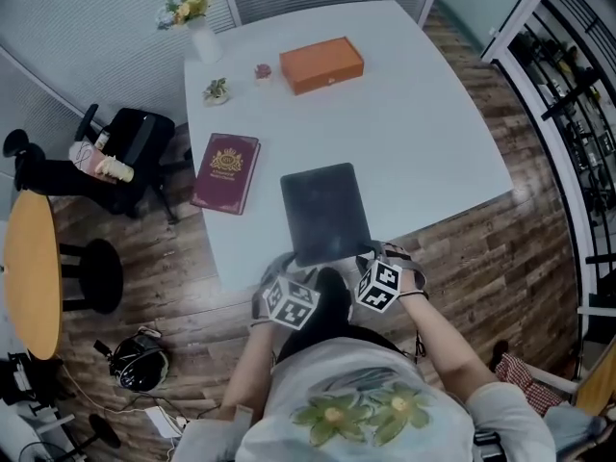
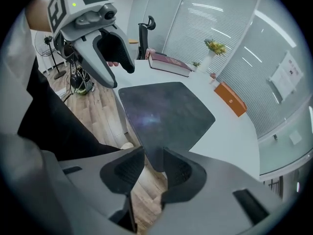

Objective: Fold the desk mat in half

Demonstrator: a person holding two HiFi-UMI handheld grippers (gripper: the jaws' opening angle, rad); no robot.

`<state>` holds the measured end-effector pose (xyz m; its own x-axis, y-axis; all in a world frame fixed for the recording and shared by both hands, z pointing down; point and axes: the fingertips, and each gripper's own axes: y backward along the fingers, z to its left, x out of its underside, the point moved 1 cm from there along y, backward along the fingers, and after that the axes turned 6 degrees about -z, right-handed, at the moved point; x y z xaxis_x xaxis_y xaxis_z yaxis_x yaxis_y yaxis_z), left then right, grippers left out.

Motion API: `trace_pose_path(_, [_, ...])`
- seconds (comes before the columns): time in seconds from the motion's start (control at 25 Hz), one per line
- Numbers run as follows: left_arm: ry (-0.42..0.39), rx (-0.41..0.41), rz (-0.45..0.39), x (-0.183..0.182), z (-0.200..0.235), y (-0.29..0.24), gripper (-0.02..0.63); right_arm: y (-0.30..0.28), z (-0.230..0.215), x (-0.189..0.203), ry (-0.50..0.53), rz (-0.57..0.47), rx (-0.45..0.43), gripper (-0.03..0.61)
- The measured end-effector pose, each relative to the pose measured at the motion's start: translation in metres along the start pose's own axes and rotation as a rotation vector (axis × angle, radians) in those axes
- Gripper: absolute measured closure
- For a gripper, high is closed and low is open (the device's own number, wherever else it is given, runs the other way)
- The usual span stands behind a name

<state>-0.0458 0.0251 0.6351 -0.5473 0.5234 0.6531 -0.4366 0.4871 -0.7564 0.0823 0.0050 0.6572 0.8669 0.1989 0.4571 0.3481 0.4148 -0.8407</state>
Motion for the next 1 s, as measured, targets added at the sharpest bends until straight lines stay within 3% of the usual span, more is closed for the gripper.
trace_pose_path(0.08, [0.006,0.005,0.011,0.003,0.0,-0.004,0.377,-0.005,-0.001,0.002,0.003,0.012,-0.008,0.471])
trace_pose_path(0.32, [0.026,0.014,0.031,0.008,0.002,-0.013,0.377,-0.01,0.006,0.006,0.049,0.04,-0.06,0.447])
trace_pose_path(0.44, [0.029,0.017,0.041,0.01,0.002,-0.015,0.377,-0.013,0.005,0.012,0.113,0.061,-0.039,0.433])
trace_pose_path(0.52, [0.03,0.019,0.045,0.009,0.001,-0.017,0.377,-0.013,0.003,0.015,0.135,0.061,-0.027,0.463])
trace_pose_path(0.76, [0.011,0.029,0.057,0.006,-0.001,-0.021,0.377,-0.006,0.002,0.01,0.032,0.025,-0.087,0.542])
trace_pose_path(1.0, [-0.023,0.037,0.071,0.004,-0.006,-0.025,0.377,0.005,-0.008,0.002,-0.074,-0.034,-0.09,0.551])
